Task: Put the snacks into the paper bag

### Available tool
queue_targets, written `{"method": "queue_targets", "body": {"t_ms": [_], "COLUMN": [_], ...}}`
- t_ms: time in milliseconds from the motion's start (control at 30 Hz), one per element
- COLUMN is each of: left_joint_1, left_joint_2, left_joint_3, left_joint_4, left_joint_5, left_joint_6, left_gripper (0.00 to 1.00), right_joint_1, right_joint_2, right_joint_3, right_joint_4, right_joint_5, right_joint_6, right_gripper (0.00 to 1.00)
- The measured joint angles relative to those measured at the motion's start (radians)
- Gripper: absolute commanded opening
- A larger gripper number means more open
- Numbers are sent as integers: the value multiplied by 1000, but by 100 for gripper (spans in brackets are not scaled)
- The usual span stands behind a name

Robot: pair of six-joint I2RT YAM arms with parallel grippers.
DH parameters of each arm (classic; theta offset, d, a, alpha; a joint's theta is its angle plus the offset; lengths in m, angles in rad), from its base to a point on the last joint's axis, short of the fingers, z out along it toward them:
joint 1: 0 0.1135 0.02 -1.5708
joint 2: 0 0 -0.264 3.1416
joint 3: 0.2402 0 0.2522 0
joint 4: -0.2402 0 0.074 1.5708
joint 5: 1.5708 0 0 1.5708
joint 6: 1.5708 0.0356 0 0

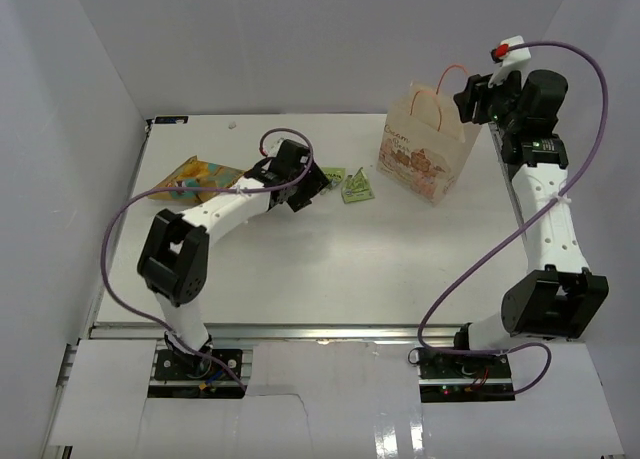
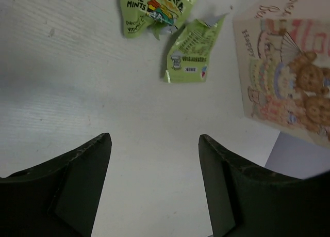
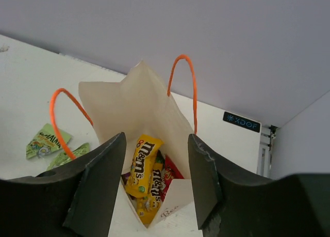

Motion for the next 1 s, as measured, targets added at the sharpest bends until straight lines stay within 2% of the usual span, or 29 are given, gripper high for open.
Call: {"method": "queue_targets", "body": {"t_ms": [167,300,500,733,833,867,967,1000], "left_joint_1": [50,77,88,89,91,93,96,98], "left_joint_2": [300,474,592,624,624,624,633,639], "left_joint_3": [257,389,599,596,589,586,584,584], "left_joint_4": [-110,-174,-185,-175,-180,-184,-195,-193], "left_joint_5": [21,44,102,154,158,159,163,169], "left_joint_6": [-103,-168,-250,-322,-361,-372,-398,-408], "left_gripper": [79,82,82,79,68,58,45,37], "right_joint_1": [-71,-111,-122,-127,-129,-129,-130,-130], "right_joint_2": [-114,-226,-333,-339,-339,-339,-338,-338], "right_joint_3": [-63,-186,-352,-424,-423,-422,-404,-393], "right_joint_4": [0,-19,-67,-171,-184,-185,-203,-207], "right_joint_5": [-68,-127,-206,-273,-315,-333,-383,-405], "right_joint_6": [4,-15,-53,-93,-108,-112,-119,-124], "right_gripper": [67,68,68,69,68,68,67,67]}}
